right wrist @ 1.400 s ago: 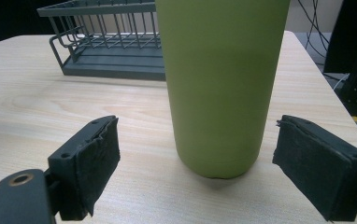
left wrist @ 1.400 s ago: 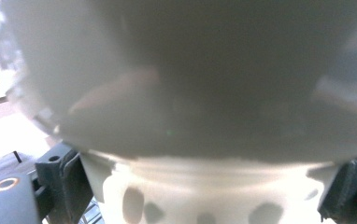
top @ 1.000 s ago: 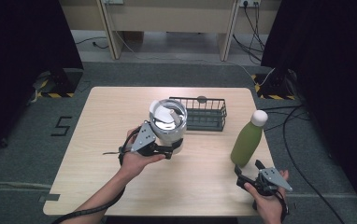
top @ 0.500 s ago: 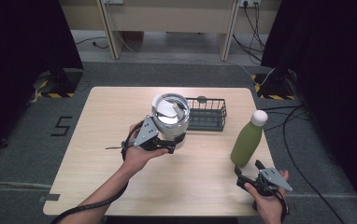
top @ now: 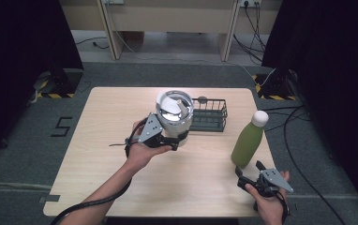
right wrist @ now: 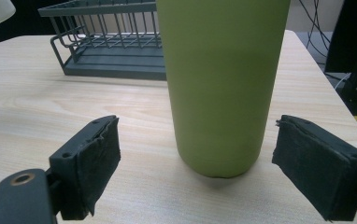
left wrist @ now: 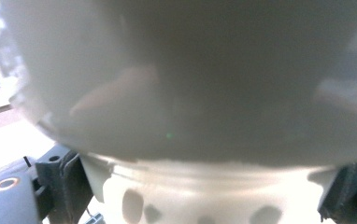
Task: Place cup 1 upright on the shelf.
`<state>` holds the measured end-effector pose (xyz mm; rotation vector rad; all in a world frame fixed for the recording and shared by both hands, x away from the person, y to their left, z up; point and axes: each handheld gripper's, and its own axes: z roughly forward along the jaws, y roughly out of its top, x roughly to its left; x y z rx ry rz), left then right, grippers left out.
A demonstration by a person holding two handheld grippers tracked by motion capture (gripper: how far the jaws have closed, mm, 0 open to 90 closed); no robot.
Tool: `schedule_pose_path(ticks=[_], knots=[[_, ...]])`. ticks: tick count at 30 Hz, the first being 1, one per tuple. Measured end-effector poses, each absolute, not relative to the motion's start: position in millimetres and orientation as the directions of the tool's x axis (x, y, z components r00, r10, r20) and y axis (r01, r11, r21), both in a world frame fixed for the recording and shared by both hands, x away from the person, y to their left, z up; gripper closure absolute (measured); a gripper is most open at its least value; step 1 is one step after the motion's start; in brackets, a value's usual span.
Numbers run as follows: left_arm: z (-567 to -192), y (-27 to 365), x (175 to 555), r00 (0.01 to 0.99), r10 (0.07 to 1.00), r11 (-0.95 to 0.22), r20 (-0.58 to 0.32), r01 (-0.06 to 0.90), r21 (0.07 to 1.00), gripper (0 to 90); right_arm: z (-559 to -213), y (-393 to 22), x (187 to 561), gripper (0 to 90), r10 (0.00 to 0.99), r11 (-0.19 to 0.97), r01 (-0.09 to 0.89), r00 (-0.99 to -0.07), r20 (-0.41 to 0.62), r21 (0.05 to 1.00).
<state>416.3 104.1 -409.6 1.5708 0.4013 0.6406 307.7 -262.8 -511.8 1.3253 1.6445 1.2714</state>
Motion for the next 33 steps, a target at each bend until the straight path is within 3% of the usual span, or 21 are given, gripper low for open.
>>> schedule_pose_path(ticks=[33], knots=[[-397,87,434,0.78,0.605,-0.099,0.159,-0.125,0.987,9.9,-512,-263,308,14.6,0.96,0.01,0.317,-0.27,0.08,0.948]])
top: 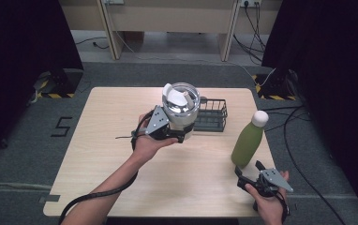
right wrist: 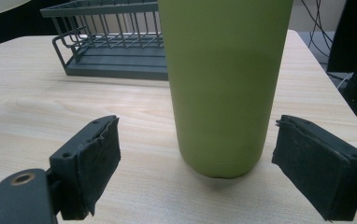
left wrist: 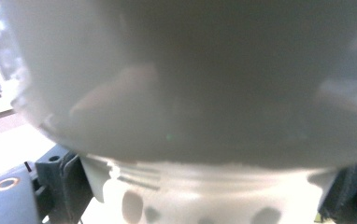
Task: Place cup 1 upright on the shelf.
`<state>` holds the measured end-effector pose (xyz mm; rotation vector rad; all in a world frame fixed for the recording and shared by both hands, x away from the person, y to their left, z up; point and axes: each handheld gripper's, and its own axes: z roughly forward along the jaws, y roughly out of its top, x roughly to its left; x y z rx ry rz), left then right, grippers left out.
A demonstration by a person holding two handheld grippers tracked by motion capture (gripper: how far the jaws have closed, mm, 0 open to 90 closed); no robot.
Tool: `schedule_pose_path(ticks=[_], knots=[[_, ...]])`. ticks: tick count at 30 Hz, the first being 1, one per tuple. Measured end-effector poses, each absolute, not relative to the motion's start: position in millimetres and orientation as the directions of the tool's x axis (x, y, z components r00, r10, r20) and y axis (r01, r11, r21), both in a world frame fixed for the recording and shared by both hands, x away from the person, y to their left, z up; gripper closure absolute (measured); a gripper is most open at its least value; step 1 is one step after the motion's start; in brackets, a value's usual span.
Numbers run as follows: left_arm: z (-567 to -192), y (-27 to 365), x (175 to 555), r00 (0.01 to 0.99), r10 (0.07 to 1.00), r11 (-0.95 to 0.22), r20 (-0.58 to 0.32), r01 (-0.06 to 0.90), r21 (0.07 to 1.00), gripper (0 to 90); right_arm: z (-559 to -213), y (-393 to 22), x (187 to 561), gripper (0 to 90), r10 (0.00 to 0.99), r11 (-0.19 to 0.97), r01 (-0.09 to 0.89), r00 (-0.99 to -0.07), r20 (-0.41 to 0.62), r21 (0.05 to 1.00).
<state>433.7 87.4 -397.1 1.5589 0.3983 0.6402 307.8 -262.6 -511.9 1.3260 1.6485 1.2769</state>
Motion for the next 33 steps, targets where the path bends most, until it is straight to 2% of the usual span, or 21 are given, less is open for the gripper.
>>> schedule_pose_path(ticks=[33], knots=[[-388,73,451,0.773,0.614,-0.092,0.156,-0.126,0.988,10.0,-513,-263,309,14.6,0.958,0.008,0.318,-0.275,0.084,0.948]])
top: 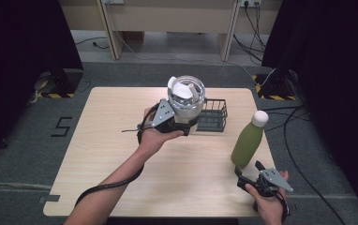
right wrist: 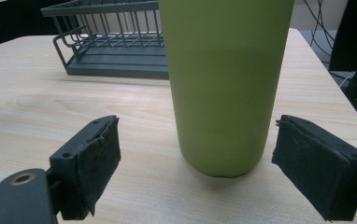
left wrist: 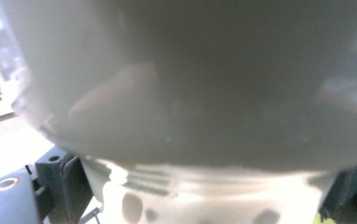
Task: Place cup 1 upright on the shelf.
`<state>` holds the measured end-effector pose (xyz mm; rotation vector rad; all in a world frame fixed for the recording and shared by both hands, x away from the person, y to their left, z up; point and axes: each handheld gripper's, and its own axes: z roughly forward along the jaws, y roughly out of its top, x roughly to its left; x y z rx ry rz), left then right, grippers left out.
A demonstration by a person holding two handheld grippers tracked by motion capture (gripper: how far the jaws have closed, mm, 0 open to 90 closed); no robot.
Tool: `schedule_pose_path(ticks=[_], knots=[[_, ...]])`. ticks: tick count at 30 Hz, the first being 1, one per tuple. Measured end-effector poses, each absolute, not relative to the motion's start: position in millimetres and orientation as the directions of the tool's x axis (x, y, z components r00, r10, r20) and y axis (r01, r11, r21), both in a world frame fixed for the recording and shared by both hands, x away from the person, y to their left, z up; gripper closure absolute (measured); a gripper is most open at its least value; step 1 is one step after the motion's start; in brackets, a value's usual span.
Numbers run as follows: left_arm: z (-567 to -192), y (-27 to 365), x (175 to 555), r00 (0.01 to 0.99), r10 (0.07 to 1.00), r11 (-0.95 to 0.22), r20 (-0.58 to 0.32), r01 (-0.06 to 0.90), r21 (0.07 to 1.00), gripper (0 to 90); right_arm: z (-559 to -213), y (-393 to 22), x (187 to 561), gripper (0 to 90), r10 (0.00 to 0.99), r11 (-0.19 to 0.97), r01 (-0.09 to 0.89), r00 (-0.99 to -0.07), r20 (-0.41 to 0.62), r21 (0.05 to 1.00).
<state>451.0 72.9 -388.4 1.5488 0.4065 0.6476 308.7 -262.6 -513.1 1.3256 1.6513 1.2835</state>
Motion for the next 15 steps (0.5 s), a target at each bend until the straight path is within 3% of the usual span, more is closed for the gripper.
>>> schedule_pose_path(ticks=[15], knots=[[-384,67,462,0.769,0.621,-0.087,0.149,-0.122,0.989,9.9,-514,-262,309,14.7,0.957,0.007,0.32,-0.278,0.087,0.947]])
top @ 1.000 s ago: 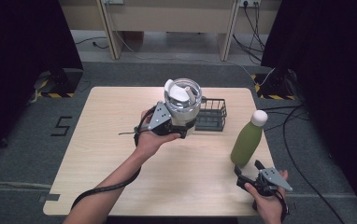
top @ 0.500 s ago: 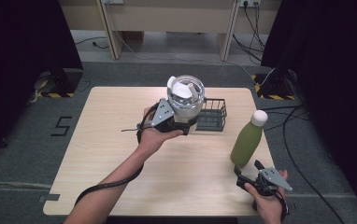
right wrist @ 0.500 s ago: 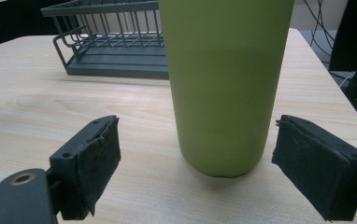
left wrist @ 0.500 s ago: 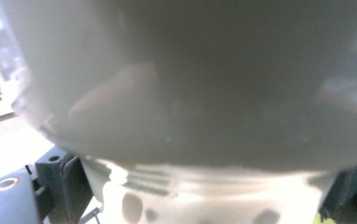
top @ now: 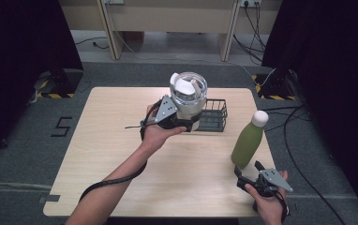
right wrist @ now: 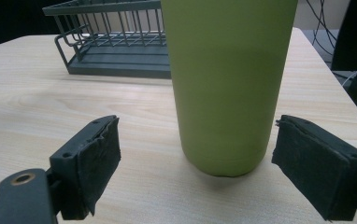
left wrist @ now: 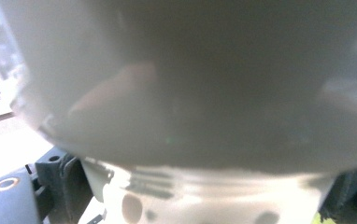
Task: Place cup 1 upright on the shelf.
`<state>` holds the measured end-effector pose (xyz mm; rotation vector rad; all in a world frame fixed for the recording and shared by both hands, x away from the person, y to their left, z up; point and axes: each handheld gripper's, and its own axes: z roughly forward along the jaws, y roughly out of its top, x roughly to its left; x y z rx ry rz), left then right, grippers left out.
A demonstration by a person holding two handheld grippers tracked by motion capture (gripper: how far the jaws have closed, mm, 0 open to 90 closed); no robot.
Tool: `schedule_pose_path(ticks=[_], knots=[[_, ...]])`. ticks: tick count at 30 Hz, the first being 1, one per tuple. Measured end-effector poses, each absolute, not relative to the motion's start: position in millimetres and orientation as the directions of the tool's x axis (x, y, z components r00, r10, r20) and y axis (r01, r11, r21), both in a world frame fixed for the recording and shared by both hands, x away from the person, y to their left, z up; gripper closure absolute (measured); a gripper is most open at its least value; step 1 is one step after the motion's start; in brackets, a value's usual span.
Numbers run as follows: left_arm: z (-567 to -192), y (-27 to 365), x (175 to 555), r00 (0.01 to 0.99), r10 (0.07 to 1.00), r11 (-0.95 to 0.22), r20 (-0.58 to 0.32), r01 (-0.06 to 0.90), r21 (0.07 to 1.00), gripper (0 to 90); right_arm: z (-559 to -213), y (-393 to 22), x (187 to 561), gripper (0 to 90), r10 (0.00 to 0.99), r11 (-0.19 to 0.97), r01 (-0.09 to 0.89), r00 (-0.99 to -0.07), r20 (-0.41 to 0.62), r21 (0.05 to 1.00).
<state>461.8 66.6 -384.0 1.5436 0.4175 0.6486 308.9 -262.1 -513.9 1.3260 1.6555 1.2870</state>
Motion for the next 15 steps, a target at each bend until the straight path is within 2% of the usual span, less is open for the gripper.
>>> schedule_pose_path(ticks=[15], knots=[[-382.7,63.5,469.6,0.759,0.633,-0.089,0.15,-0.121,0.989,9.9,-514.0,-261.7,308.7,14.7,0.956,0.008,0.321,-0.281,0.087,0.947]])
